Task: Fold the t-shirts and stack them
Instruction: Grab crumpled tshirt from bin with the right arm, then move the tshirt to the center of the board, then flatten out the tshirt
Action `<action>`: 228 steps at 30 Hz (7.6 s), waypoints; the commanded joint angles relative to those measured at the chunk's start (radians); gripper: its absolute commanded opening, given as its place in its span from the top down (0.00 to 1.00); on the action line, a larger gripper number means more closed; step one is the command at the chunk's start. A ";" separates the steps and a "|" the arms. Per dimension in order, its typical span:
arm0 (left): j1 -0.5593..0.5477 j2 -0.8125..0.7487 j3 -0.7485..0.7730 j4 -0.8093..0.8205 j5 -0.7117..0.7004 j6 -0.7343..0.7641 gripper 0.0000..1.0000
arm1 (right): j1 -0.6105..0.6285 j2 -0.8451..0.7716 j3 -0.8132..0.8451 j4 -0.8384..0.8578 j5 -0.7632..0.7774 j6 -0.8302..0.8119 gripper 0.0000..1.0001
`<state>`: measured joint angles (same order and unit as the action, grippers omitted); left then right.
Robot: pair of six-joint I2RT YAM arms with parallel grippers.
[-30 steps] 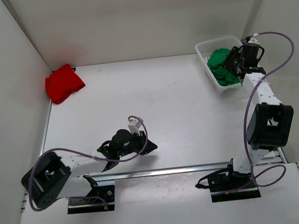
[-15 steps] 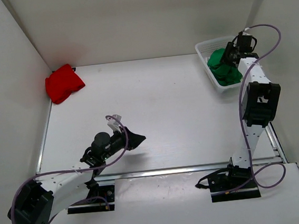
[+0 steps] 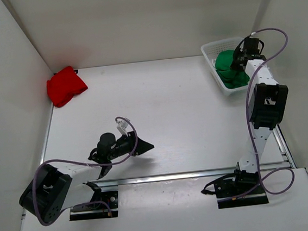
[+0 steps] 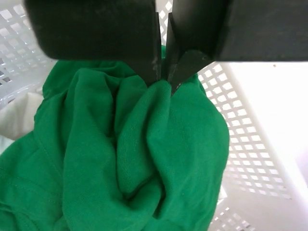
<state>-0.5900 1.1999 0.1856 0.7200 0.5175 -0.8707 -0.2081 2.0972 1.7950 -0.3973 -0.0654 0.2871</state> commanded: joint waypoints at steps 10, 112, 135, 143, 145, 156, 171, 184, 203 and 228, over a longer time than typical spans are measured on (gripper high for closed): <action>0.039 0.032 0.181 -0.214 -0.040 0.082 0.71 | 0.042 -0.540 0.023 0.115 -0.367 0.110 1.00; 0.283 0.104 0.212 -0.601 -0.605 0.115 0.42 | 0.631 -1.049 -1.356 0.534 -0.094 0.317 0.62; 0.291 0.253 0.284 -0.504 -0.666 -0.060 0.88 | 0.604 -1.221 -1.502 0.470 -0.120 0.328 0.60; 0.283 0.166 0.230 -0.484 -0.636 -0.005 1.00 | 0.714 -1.198 -1.499 0.273 0.087 0.336 0.54; 0.282 0.129 0.223 -0.482 -0.625 0.016 1.00 | 0.762 -1.175 -1.484 0.244 0.139 0.342 0.53; 0.180 -0.068 0.178 -0.513 -0.674 0.102 1.00 | 0.702 -0.961 -1.430 0.311 0.119 0.313 0.59; 0.102 -0.123 0.190 -0.536 -0.677 0.150 1.00 | 0.771 -0.726 -1.287 0.158 0.147 0.261 0.99; 0.416 -0.303 0.633 -0.889 -0.275 0.246 1.00 | 0.639 -1.172 -0.814 -0.184 0.187 0.135 1.00; 0.871 -0.158 1.040 -1.001 0.039 0.161 1.00 | 0.423 -0.780 0.155 -0.319 -0.026 -0.034 1.00; 0.871 0.251 1.464 -0.869 -0.069 0.044 1.00 | 0.190 -0.387 0.554 0.010 -0.372 0.170 1.00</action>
<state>0.2771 1.5200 1.7065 -0.1566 0.4778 -0.8288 -0.0154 1.7630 2.3775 -0.4652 -0.3927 0.4374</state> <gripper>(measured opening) 0.022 0.010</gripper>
